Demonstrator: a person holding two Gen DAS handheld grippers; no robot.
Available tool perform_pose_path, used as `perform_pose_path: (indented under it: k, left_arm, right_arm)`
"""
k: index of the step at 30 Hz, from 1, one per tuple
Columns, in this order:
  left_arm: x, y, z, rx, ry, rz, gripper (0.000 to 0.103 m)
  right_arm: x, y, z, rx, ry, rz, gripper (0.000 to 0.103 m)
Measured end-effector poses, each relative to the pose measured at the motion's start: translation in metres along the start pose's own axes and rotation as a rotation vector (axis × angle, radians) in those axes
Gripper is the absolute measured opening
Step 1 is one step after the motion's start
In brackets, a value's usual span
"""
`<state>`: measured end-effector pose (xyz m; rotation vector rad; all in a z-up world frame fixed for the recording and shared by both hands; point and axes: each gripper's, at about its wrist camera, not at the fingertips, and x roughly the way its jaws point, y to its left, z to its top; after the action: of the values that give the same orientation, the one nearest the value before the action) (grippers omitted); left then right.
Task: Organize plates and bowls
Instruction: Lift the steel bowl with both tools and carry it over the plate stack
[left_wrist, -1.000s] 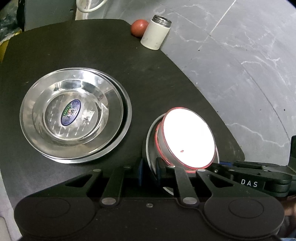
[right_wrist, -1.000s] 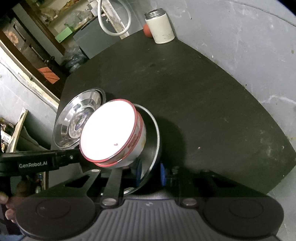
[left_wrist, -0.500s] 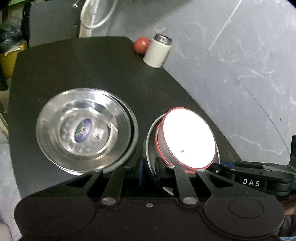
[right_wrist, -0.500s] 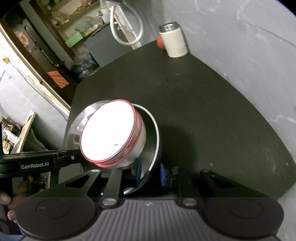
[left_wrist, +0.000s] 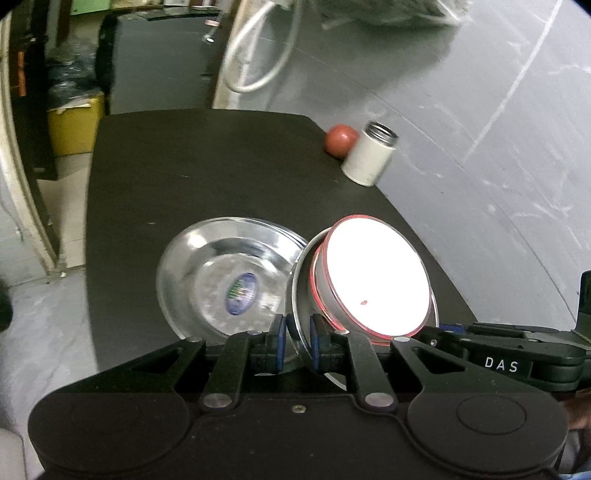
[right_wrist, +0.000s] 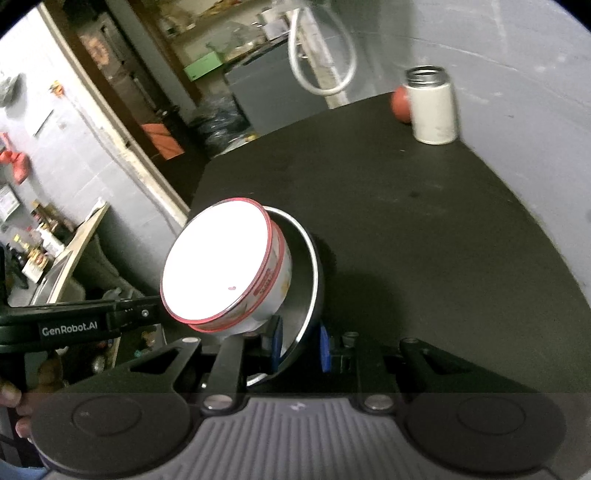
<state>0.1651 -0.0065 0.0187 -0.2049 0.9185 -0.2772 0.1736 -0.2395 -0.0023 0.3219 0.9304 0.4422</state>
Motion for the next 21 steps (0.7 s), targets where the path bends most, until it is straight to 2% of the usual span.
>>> perform_pose_path:
  k: [10, 21]
  left_arm:
    - [-0.013, 0.029, 0.001, -0.090, -0.042, 0.082, 0.014]
    - [-0.007, 0.041, 0.000, -0.152, -0.028, 0.131, 0.014]
  right_arm:
    - [0.026, 0.027, 0.018, -0.087, 0.046, 0.078, 0.023]
    - [0.052, 0.033, 0.029, -0.112, 0.104, 0.114, 0.023]
